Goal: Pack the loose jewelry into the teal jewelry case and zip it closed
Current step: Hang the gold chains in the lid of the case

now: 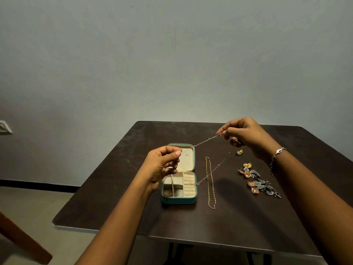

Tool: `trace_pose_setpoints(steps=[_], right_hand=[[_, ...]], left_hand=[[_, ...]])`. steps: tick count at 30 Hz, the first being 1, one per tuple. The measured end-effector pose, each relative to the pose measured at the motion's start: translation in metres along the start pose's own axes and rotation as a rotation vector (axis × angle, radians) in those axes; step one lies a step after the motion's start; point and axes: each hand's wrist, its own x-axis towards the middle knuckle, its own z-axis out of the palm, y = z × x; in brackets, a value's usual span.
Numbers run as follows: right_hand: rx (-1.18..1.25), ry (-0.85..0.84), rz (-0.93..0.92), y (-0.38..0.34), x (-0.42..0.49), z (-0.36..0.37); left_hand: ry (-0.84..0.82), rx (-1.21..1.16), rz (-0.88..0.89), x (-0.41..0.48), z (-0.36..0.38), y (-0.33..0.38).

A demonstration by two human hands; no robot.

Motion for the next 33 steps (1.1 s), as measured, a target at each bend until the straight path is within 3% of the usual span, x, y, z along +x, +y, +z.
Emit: trace_pose_setpoints(steps=[8,15,20,24,30,33], right_hand=[[0.081,0.044,0.047,0.010,0.001,-0.022],[0.101,0.080,0.079,0.019,-0.001,-0.031],[0.128,0.128,0.108,0.026,-0.008,-0.039],[0.150,0.132,0.146,0.032,-0.018,-0.044],[0.170,0.122,0.209,0.046,-0.029,-0.045],[0.173,0.099,0.250,0.055,-0.034,-0.045]], left_hand=[[-0.016,0.057,-0.078,0.005,-0.010,-0.002],[-0.079,0.460,-0.023,0.006,-0.012,-0.008],[-0.003,0.527,-0.025,0.008,-0.013,-0.012],[0.070,0.334,-0.076,0.009,-0.010,-0.010],[0.119,-0.238,-0.207,0.009,-0.001,-0.005],[0.153,-0.333,-0.212,0.010,0.006,-0.001]])
